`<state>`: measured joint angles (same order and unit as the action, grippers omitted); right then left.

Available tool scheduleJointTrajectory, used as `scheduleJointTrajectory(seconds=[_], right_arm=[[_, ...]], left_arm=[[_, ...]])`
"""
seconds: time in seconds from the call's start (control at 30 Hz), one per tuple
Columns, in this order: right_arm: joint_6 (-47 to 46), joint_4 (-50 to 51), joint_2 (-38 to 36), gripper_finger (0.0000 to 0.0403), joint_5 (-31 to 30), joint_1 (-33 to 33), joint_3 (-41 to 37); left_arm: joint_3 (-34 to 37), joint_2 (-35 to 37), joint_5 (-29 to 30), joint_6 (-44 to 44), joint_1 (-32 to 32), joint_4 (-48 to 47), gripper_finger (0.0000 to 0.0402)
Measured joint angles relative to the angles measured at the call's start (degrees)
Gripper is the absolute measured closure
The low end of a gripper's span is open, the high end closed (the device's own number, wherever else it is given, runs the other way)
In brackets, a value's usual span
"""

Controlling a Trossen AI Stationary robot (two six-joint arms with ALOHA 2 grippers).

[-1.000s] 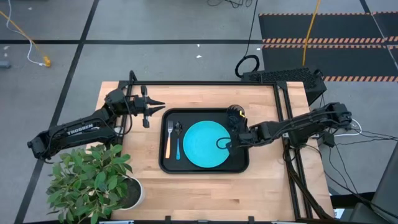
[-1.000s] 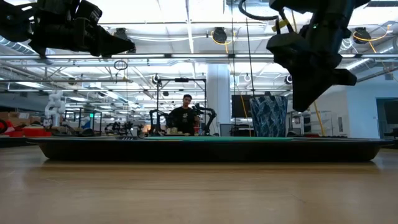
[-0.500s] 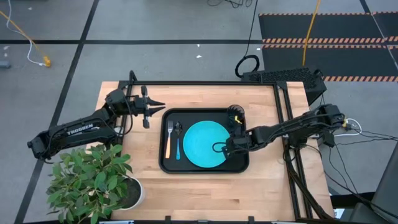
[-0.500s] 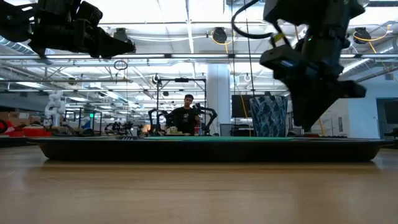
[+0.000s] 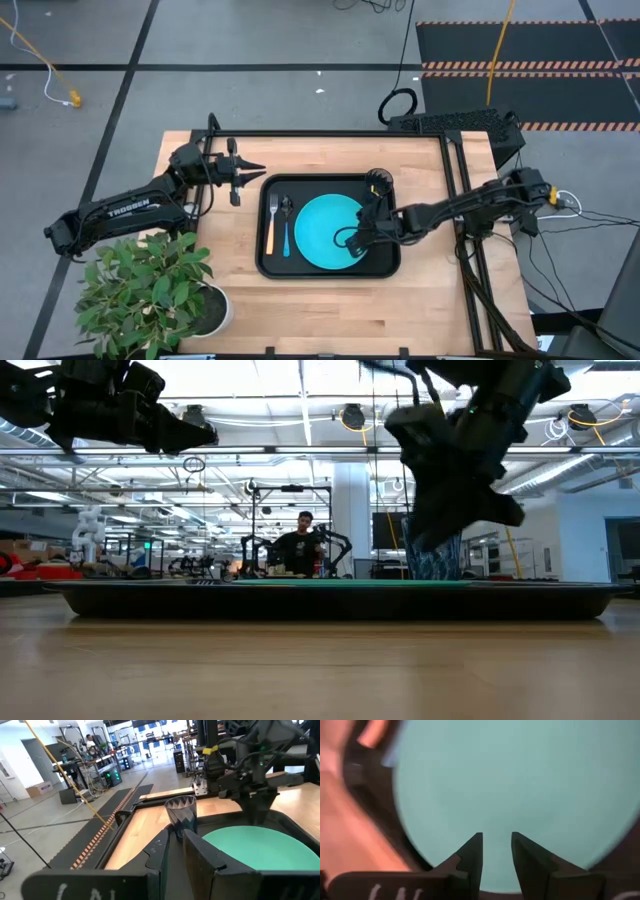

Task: Pick and place plate/cup/fork/spoon on tray
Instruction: Adjust the blue plate on the black serving tray

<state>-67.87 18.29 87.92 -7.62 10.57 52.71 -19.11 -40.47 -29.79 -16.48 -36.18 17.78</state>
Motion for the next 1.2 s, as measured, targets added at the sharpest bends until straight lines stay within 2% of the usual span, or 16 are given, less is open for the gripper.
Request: scheduleJointTrajectory(seconds=[0.2, 0.63, 1.2], right_arm=[[0.7, -1.5, 0.2, 0.0316, -0.1, -0.1, 0.0], [-0.5, -3.0, 6.7, 0.0316, 2.1, 0.4, 0.0], [-1.8, 3.0, 6.5, 0.0316, 1.5, 0.4, 0.0]], left_arm=[[0.0, 0.0, 0.0, 0.1, 0.0, 0.0, 0.0339], [0.0, 0.0, 0.0, 0.1, -0.1, -0.2, 0.0339], [0.0, 0.0, 0.0, 0.2, -0.1, -0.5, 0.0339]])
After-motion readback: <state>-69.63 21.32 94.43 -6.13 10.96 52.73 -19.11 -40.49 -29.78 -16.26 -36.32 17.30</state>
